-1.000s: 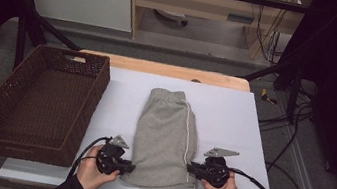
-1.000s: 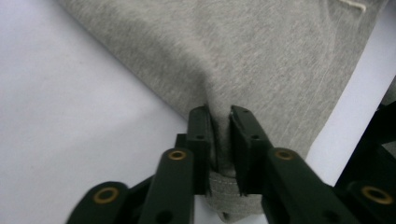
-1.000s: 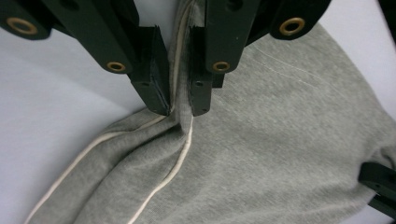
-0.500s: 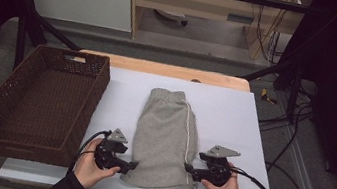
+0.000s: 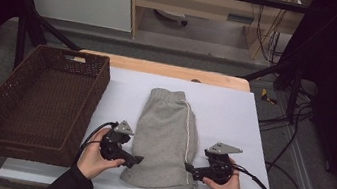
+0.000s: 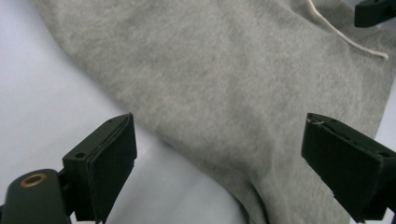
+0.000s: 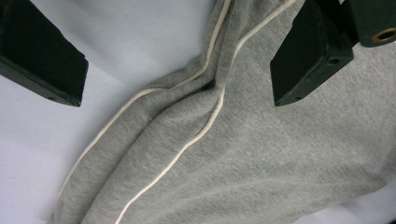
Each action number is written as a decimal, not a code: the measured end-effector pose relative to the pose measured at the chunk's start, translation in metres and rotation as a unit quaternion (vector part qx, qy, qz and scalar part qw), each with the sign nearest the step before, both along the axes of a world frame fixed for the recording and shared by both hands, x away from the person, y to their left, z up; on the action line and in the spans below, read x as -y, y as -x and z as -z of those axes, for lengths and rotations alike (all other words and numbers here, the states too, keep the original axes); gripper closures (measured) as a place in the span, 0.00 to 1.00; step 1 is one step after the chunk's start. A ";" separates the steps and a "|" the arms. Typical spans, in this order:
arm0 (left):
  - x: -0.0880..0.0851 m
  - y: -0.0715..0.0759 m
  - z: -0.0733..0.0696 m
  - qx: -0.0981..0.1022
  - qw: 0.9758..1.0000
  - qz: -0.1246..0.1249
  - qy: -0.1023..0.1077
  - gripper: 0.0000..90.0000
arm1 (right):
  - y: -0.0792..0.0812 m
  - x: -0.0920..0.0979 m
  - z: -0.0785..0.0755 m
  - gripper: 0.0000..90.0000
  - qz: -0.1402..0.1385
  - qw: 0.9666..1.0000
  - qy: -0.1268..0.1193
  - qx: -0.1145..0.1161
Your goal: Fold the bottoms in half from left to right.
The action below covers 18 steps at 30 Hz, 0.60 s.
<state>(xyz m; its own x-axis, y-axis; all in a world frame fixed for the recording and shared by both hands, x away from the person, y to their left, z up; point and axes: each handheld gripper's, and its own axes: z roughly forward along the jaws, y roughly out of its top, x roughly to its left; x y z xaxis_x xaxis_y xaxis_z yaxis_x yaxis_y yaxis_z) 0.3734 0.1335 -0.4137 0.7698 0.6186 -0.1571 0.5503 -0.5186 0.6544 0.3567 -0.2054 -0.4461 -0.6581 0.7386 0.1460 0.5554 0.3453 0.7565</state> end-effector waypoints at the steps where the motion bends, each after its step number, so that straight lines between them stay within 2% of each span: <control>1: 0.001 -0.002 -0.001 0.001 1.000 -0.001 0.002 0.11 | 0.000 0.000 0.000 0.05 0.001 1.000 0.001 0.000; 13: 0.009 -0.033 -0.009 0.014 1.000 -0.002 0.011 0.09 | 0.000 0.002 -0.003 0.03 0.005 1.000 -0.002 0.002; 18: 0.013 -0.044 -0.010 0.015 1.000 -0.014 0.017 0.09 | 0.001 0.003 -0.003 0.03 0.003 1.000 -0.003 0.001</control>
<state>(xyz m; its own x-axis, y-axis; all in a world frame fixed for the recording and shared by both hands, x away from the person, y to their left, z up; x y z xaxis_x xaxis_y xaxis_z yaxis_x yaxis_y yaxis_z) 0.4173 0.1202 -0.4039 0.7567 0.6351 -0.1549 0.5442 -0.4807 0.6876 0.3559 -0.2080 -0.4428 -0.6541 0.7417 0.1487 0.5554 0.3374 0.7601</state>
